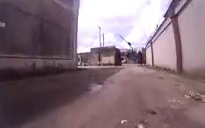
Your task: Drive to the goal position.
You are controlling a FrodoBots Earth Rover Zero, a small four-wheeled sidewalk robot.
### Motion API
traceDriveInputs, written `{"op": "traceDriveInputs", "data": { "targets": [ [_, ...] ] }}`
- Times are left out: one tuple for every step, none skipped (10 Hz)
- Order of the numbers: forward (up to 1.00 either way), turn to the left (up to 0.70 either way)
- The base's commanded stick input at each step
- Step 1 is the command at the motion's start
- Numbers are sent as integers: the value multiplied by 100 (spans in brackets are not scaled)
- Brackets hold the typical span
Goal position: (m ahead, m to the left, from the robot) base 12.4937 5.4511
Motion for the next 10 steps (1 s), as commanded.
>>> {"op": "traceDriveInputs", "data": {
  "targets": [
    [70, -31],
    [70, 4],
    [70, 4],
    [70, 4],
    [70, 4],
    [70, 4],
    [70, -31],
    [70, -31],
    [70, -31],
    [70, -31]
  ]
}}
